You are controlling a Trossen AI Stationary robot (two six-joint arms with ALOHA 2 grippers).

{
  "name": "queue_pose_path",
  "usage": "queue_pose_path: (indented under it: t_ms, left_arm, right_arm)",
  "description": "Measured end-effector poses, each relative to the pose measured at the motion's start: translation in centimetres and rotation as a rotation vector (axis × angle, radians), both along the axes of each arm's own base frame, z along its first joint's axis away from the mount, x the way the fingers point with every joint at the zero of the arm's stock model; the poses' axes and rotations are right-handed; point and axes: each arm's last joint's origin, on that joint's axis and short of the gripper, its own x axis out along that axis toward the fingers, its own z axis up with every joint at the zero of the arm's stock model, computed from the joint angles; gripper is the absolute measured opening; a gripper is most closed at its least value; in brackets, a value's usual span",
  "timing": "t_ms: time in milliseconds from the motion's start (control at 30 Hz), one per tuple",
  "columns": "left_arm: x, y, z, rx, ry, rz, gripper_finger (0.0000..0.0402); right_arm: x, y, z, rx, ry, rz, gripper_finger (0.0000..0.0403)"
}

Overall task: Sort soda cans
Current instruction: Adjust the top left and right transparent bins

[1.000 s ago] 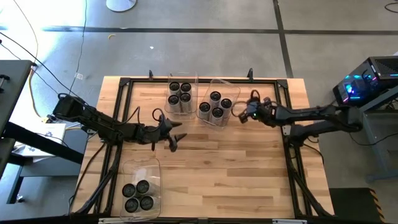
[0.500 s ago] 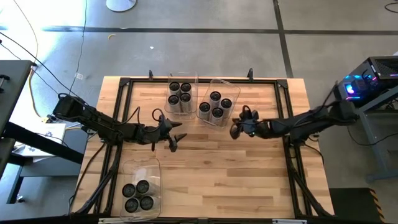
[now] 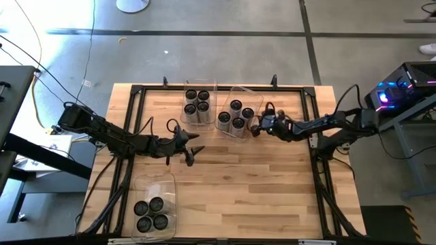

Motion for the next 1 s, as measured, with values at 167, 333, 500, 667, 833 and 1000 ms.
queue_pose_path:
  t_ms: [167,333,500,667,833,1000]
  left_arm:
    - [0.0,0.0,0.0,0.000,0.000,0.000,0.0282]
    - [0.0,0.0,0.0,0.000,0.000,0.000,0.0282]
    - [0.0,0.0,0.0,0.000,0.000,0.000,0.0282]
    - [0.0,0.0,0.0,0.000,-0.001,0.000,0.0282]
    - [0.0,0.0,0.0,-0.001,-0.001,0.000,0.0282]
    - [0.0,0.0,0.0,0.000,0.000,0.000,0.0282]
  right_arm:
    - [0.3,-2.0,0.1,-0.019,-0.038,0.053,0.0000]
    - [0.0,-4.0,0.0,-0.052,-0.048,0.041,0.0000]
    - [-0.1,-5.6,-0.3,-0.057,-0.088,0.048,0.0000]
    - [0.4,-7.1,-0.5,-0.070,-0.096,0.051,0.0000]
    - [0.9,-7.7,1.0,-0.159,-0.039,0.046,0.0000]
    - [-0.3,-6.5,3.4,-0.180,0.042,0.027,0.0000]
